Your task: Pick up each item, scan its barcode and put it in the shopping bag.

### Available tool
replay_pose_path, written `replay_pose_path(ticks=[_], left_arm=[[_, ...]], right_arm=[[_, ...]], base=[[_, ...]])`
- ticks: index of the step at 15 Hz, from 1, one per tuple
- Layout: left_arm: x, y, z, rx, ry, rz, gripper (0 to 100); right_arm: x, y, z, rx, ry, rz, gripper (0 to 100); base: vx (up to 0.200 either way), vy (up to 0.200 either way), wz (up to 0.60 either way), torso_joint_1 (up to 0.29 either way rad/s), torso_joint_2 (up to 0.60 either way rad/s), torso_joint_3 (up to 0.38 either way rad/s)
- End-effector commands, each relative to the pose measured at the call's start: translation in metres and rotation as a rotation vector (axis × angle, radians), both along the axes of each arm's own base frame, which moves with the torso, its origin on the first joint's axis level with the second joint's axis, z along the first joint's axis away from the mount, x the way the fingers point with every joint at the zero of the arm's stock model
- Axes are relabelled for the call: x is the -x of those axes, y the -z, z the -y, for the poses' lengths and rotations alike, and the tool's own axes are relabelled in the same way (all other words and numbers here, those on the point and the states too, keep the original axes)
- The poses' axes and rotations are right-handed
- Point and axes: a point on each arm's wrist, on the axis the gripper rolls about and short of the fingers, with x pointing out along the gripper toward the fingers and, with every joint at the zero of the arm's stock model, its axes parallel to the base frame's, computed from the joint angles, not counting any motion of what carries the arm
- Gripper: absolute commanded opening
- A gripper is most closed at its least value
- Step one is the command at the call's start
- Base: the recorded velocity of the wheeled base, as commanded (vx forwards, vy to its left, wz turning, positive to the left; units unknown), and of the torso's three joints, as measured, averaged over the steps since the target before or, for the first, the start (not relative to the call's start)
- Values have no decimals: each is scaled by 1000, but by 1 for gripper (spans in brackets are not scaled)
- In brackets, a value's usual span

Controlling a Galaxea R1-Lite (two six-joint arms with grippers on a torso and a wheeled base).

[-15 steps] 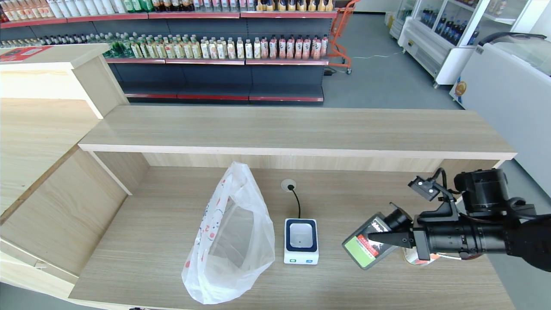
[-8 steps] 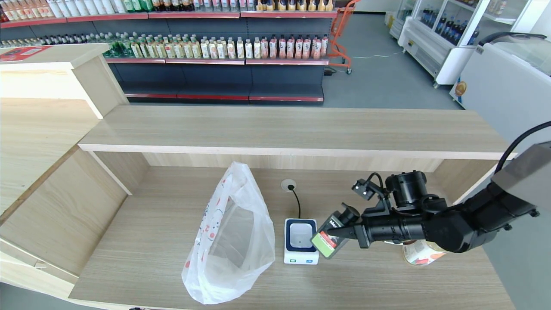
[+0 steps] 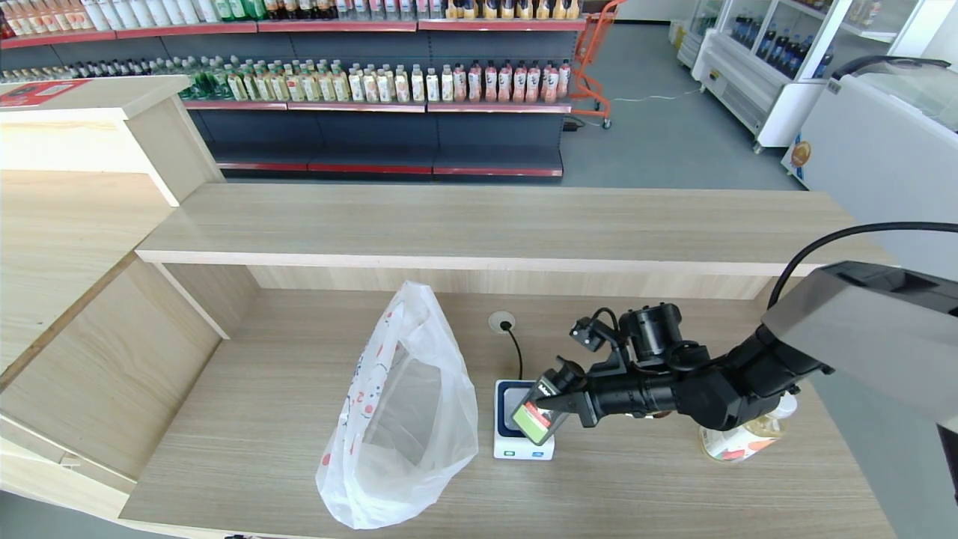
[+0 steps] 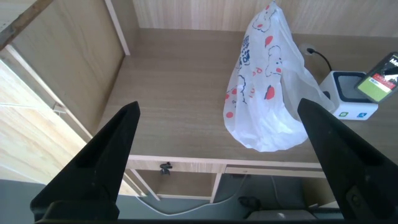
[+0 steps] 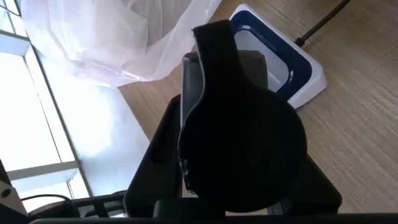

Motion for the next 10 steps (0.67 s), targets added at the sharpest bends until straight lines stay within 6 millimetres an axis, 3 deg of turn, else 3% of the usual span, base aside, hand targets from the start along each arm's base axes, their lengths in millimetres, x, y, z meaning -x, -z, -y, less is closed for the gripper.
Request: replay_pose_path(ticks=[1, 5, 10], left_arm=[[0, 0, 0, 0, 0, 1, 100], [0, 0, 0, 0, 0, 1, 100], [0, 0, 0, 0, 0, 1, 100]], right_arm=[[-10, 8, -11, -1, -10, 8, 0], [-19, 12, -24, -9, -28, 34, 0], [-17, 7, -17, -14, -11, 45, 0]], base=[[0, 0, 0, 0, 0, 0], [0, 0, 0, 0, 0, 0], [0, 0, 0, 0, 0, 0]])
